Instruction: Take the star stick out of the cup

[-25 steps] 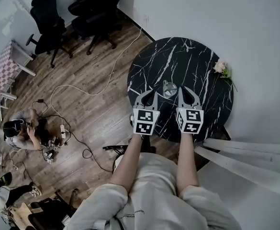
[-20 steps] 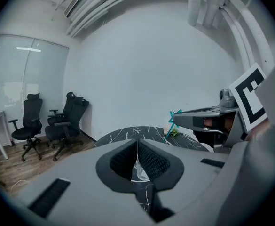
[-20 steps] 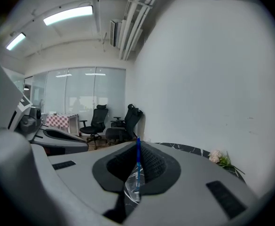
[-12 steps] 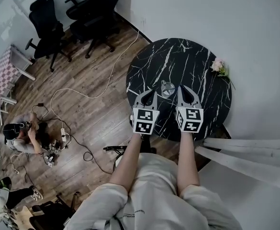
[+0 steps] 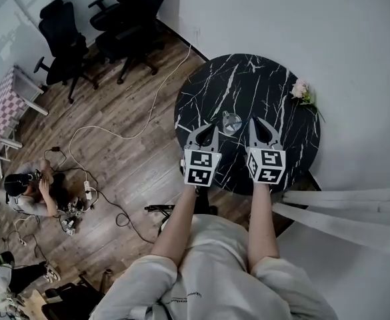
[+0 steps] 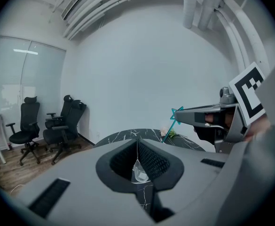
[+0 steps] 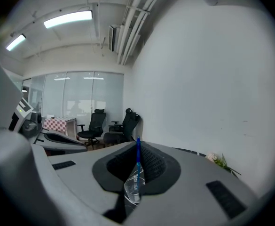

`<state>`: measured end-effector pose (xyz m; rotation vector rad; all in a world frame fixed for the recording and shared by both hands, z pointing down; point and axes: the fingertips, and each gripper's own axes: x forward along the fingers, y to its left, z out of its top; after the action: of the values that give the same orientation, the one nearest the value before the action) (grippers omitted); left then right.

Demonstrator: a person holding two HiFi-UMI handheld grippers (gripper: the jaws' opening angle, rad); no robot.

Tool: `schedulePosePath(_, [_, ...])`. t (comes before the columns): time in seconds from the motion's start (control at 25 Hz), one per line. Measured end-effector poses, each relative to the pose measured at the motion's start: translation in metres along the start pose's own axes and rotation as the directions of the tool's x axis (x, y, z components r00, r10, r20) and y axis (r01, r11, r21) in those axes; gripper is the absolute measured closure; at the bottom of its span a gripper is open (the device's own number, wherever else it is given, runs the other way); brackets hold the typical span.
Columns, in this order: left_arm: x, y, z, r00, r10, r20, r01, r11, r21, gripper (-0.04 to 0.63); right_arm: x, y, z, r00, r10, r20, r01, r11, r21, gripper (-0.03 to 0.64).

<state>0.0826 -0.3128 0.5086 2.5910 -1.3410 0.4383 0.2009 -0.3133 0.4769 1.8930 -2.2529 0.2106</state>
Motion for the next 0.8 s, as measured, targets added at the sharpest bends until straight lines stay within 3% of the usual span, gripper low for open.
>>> schedulePosePath(0.8, [-0.011,-0.016,-0.005,0.999,-0.039,0.006,0.039,0.999,-0.006,0.571,-0.038,-0.023,0.006,0.996,-0.083,0.026,0.083,0.997,0.004,0.574])
